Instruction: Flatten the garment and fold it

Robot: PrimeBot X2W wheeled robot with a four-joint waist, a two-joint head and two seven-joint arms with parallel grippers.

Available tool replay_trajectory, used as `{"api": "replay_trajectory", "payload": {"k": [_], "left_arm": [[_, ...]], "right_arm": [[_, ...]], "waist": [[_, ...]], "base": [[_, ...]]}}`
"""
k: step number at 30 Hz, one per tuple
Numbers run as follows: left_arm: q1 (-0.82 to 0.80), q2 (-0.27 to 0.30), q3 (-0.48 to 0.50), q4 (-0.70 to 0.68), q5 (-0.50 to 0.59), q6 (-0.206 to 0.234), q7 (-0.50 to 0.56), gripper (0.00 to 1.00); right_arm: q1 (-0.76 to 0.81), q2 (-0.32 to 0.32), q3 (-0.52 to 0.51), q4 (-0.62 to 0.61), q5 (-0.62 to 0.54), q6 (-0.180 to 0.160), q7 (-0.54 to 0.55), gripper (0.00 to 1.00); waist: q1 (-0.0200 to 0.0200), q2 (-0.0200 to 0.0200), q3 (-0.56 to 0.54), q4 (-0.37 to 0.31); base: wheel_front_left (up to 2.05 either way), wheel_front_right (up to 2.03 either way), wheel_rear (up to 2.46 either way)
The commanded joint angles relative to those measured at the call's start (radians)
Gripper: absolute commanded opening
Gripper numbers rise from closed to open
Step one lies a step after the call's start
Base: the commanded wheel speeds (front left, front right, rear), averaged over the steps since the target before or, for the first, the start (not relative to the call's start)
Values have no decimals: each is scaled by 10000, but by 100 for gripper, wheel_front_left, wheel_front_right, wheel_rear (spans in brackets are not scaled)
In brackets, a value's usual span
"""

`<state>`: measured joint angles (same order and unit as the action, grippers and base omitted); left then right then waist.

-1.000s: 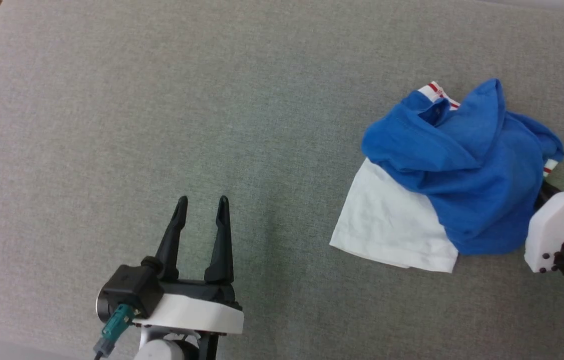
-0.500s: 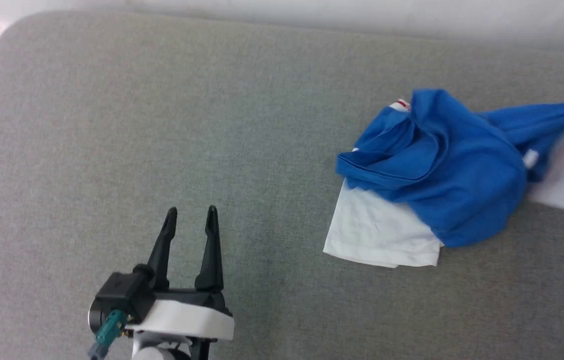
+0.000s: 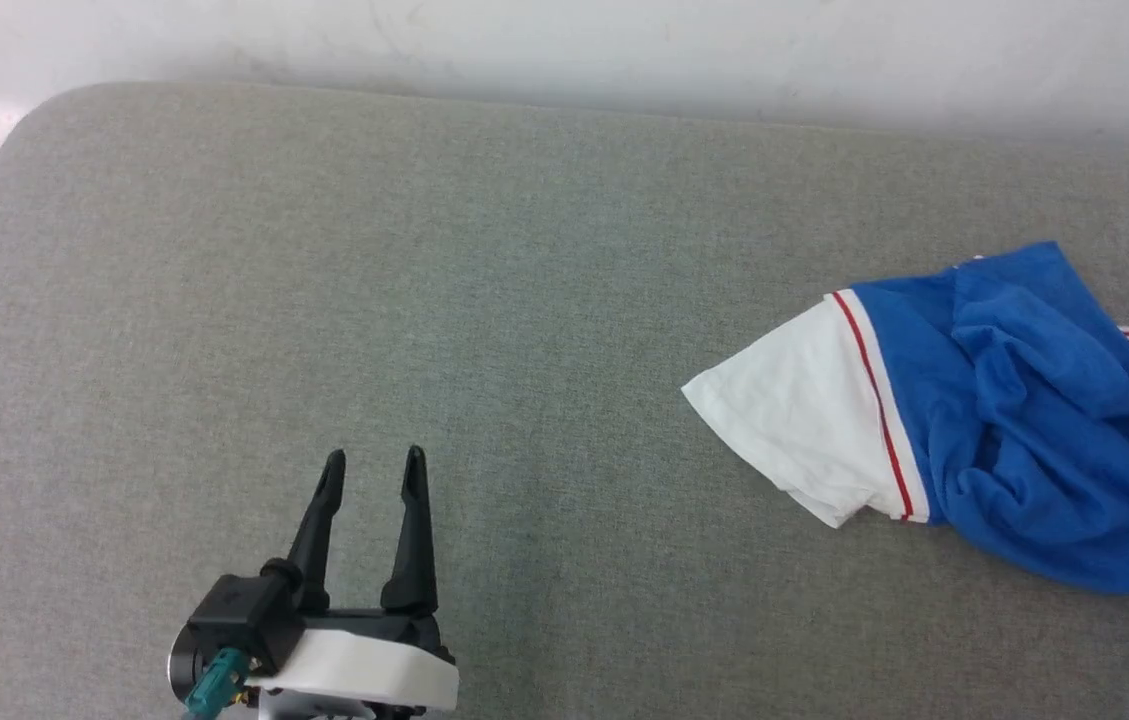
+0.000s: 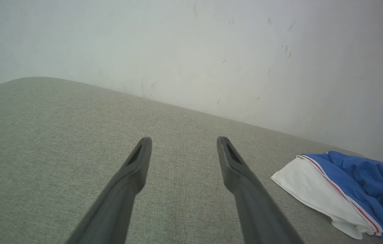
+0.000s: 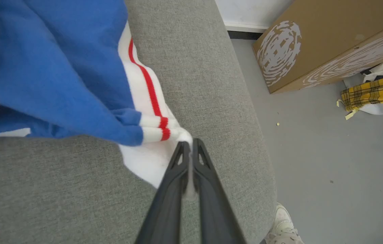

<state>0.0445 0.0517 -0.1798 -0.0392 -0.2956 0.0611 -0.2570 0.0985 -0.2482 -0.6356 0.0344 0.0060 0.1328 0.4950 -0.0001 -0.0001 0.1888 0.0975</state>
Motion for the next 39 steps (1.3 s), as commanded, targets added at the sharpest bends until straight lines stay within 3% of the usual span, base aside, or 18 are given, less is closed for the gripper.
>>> {"api": "replay_trajectory", "payload": {"k": [1,2,7,12,18,23,27,33,39], "left_arm": [[94,-14,48,37,116,-126,-47,100],[96,-14,62,47,139,-140,-47,100],[100,-14,80,21,241,-208,-47,100],[84,-14,28,-75,292,-242,-47,100],[267,-15,0,-294,290,-235,-47,100],[500,-13,2,-333,344,-162,-47,100],[55,75,-288,-375,594,-335,42,100],[-1641,288,-1054,-223,1060,-905,1144,100],[-4148,262,-1946,1062,1326,-1449,3216,100]], "right_arm": [[-54,77,-18,187,-169,-21,-306,88],[-156,153,22,281,-193,-21,-495,100],[-1024,340,780,-3,32,-21,-1521,100],[-1660,1079,1836,-1603,450,-21,-2893,100],[-761,1931,2952,-2910,850,-21,-4046,100],[161,1975,3336,-2661,2147,-21,-4773,100],[271,1977,3360,-2487,2203,-21,-5173,100],[-69,1978,3186,-2702,1971,-21,-5181,100],[-402,1979,3242,-2823,2016,-21,-5078,100]], "waist": [[1,1,-32,-14],[1,1,-60,-39],[1,1,-222,-230],[1,1,-284,-361],[1,1,-244,-388],[1,1,-139,-590],[1,1,-17,-798],[1,1,191,-977],[1,1,662,-1285]], "base": [[0,0,0],[0,0,0],[0,0,0],[0,0,0],[0,0,0],[0,0,0],[0,0,0],[0,0,0],[0,0,0]]}}
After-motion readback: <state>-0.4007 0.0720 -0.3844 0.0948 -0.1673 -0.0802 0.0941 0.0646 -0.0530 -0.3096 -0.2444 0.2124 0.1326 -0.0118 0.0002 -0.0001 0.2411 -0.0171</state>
